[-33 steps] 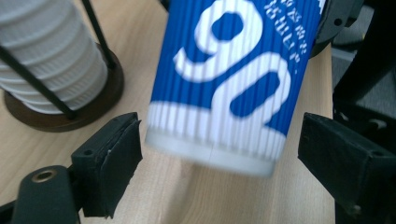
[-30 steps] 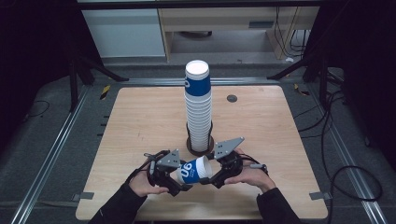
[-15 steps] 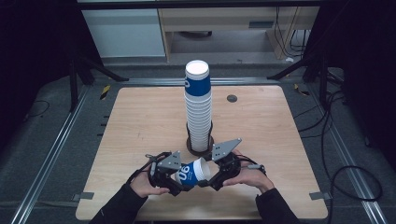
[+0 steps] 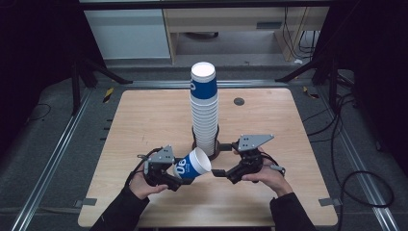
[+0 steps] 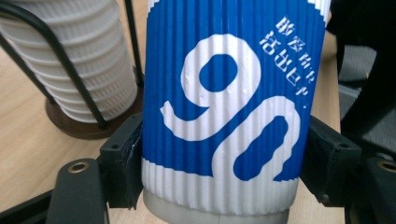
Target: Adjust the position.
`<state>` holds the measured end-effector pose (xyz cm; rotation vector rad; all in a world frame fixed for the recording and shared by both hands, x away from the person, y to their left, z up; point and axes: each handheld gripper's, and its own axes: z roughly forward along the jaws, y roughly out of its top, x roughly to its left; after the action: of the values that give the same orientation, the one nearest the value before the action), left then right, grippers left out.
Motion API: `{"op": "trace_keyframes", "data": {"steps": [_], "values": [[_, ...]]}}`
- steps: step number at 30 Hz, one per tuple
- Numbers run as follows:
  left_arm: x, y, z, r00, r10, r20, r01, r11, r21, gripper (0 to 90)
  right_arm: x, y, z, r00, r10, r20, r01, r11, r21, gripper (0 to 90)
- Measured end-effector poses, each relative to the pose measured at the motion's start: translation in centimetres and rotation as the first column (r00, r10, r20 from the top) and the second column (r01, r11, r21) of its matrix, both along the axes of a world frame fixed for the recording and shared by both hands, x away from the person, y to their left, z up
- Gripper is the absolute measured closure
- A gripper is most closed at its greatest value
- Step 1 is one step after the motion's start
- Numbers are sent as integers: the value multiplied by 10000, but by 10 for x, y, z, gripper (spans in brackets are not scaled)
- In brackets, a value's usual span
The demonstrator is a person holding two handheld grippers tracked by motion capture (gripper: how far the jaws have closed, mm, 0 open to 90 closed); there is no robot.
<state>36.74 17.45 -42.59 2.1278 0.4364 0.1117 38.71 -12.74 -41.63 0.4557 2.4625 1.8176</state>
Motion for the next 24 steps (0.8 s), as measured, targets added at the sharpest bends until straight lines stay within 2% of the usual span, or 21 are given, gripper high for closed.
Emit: {"op": "trace_keyframes", "data": {"steps": [4, 6, 8, 15, 24], "values": [[1, 4, 3, 9996, 269, 90, -265, 9987, -424, 260, 0, 0, 0, 9999, 71, -147, -68, 9997, 237, 68], [0, 4, 5, 9992, 395, 103, -385, 9961, -791, 260, 0, 1, 0, 9999, 99, -131, -95, 9995, 296, 68], [-1, 3, 6, 9992, 378, 131, -363, 9944, -992, 260, 0, 4, 0, 9997, 117, -215, -109, 9992, 394, 66], [-8, -9, 5, 9991, 260, 325, -226, 9944, -1029, 260, -1, 13, -4, 9981, 412, -448, -383, 9973, 627, 67], [-12, -18, 3, 9994, -44, 354, 78, 9951, -983, 260, -2, 23, -8, 9949, 716, -713, -675, 9960, 590, 75]]}}
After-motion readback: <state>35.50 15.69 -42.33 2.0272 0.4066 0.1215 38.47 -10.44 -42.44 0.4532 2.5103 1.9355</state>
